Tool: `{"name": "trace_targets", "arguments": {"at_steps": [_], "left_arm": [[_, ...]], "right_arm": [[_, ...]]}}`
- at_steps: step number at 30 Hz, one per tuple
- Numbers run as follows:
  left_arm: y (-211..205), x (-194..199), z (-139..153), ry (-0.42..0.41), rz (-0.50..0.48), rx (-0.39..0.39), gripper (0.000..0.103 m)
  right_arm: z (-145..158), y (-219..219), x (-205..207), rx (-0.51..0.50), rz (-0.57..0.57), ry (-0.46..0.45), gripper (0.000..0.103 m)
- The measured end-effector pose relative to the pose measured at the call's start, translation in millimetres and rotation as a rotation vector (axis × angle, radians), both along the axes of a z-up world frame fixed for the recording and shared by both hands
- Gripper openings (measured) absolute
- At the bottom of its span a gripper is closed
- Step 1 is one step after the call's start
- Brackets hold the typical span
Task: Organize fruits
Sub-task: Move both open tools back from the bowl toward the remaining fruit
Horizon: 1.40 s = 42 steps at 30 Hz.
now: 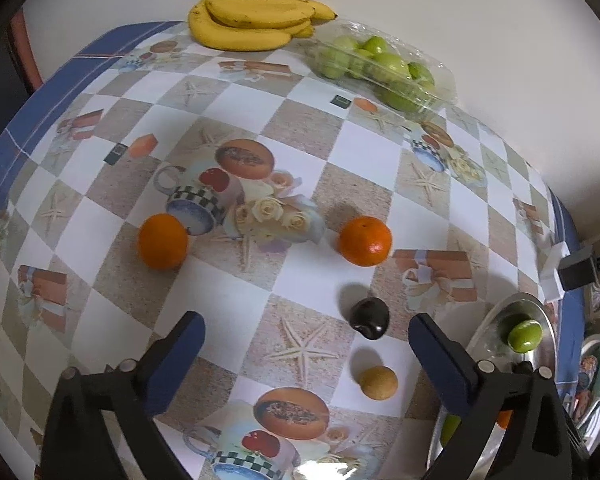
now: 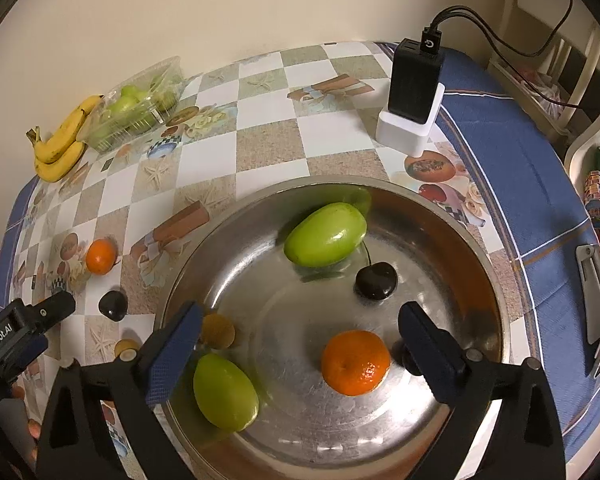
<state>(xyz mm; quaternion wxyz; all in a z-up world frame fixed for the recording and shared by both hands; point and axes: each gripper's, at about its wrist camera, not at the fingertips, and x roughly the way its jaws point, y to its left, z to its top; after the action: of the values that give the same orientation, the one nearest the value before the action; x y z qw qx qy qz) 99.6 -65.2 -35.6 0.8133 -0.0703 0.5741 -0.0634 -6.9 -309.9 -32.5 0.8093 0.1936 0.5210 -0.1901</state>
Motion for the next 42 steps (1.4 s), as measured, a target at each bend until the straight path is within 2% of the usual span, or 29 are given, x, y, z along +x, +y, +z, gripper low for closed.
{"name": "trace_targets", "arguments": {"at_steps": [6,13,23,29,32,37,41,42], "left_arm": [[3.0,1.0,3.5,-0.029,-0.015,0.027,0.103],[15.8,5.4,15.2,-0.086,-0.018,0.007,0.103],[65.5,17.1,29.0,-0.142,0.057,0.012,0.103],[102.3,23.3,26.2,-0.135,0.122,-0.009,0.103],[117.0,25.6,21.0,-0.118,0.163,-0.047,0.103],[118.8,31.0,11.4,-0.087,0.142,-0.080,0.103],[115.6,35.8,5.1,-0.067,0.128,-0.053,0.103],[115.4,36.9,3.5,-0.061,0.123,-0.042,0.103]], "right_arm": [[2.6,-1.1,-1.4,0.006,-0.009,-0.020,0.099],[15.6,4.6,-1.6,0.055,0.005,-0.098,0.100],[23.1,47.4,18.0,0.120,0.134,-0.157,0.100],[21.6,83.4,32.5,0.140,0.220,-0.152,0.100],[18.8,97.7,38.8,0.135,0.254,-0.135,0.100],[10.2,110.9,44.4,0.135,0.291,-0.097,0.099],[7.3,119.2,47.2,0.126,0.320,-0.089,0.098],[6.9,121.4,47.7,0.125,0.329,-0.088,0.094]]}}
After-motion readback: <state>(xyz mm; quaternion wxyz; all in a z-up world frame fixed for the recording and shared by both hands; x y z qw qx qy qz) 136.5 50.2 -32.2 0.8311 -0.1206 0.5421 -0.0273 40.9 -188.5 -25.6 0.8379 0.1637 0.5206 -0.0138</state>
